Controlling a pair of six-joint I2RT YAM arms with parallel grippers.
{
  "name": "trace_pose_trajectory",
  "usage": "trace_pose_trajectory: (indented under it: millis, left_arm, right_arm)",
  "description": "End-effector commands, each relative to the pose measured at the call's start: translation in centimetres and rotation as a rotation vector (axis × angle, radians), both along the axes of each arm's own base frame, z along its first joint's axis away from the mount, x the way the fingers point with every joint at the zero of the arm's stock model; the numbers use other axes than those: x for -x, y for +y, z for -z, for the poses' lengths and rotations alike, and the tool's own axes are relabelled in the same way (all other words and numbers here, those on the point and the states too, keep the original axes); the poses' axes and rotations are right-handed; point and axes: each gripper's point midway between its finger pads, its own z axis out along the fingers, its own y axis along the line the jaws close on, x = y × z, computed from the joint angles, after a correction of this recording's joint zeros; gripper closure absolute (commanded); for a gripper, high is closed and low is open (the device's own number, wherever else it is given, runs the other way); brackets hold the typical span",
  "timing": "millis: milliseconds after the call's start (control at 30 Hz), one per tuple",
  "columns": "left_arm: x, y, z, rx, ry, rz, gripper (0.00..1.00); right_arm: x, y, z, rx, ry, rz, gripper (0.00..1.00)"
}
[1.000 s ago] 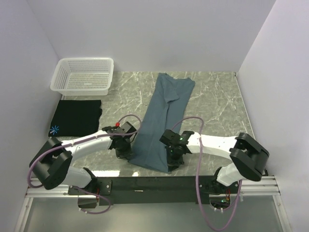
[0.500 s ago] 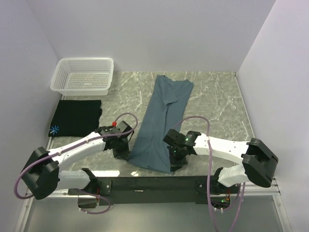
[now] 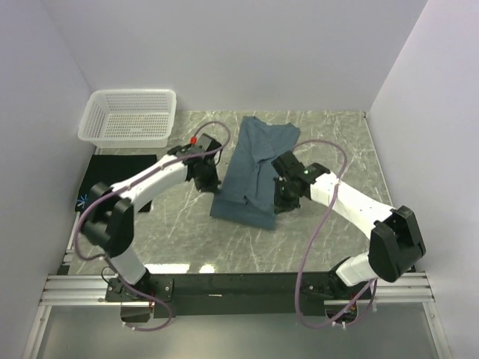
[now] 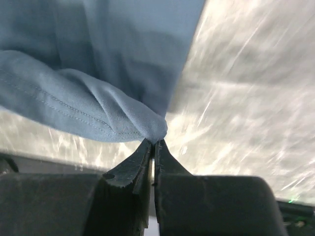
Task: Fold and stack the t-shirts
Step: Fold the tshirt
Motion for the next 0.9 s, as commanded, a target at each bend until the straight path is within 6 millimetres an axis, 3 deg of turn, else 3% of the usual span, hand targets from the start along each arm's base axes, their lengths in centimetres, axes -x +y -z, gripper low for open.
trace_pose_trajectory:
  millis: [0, 67, 100, 300, 567, 867]
  left_arm:
    - [-5.5, -0.8, -1.5, -0.029, -0.144, 0.043, 0.99]
    - [-8.0, -1.6, -2.5, -0.017, -0.193, 0.048, 0.99]
    - [-8.8, -2.0, -1.7, -0.022, -0.187, 0.057, 0.99]
    - [-14.1, -3.1, -3.2, -0.02, -0.309, 0.053, 0.99]
    - [-17.8, -3.9, -2.1, -0.023, -0.38, 0.059, 0.99]
    - [-20.8, -3.7, 0.2, -0.051, -0.405, 0.021, 0.99]
  right_arm:
    - [-5.2, -2.0, -1.9, 0.099, -0.149, -0.005, 1.0]
    - [-7.2, -2.5, -2.2, 0.119, -0.189, 0.007, 1.0]
    - [-7.8, -2.7, -2.1, 0.129, -0.196, 0.006, 1.0]
    - [-12.4, -4.3, -1.9, 0.196, -0.254, 0.044, 1.0]
    - [-16.8, -5.6, -1.6, 0.183, -0.3, 0.11, 1.0]
    - [-20.1, -6.7, 0.1, 0.179, -0.317, 0.144, 1.0]
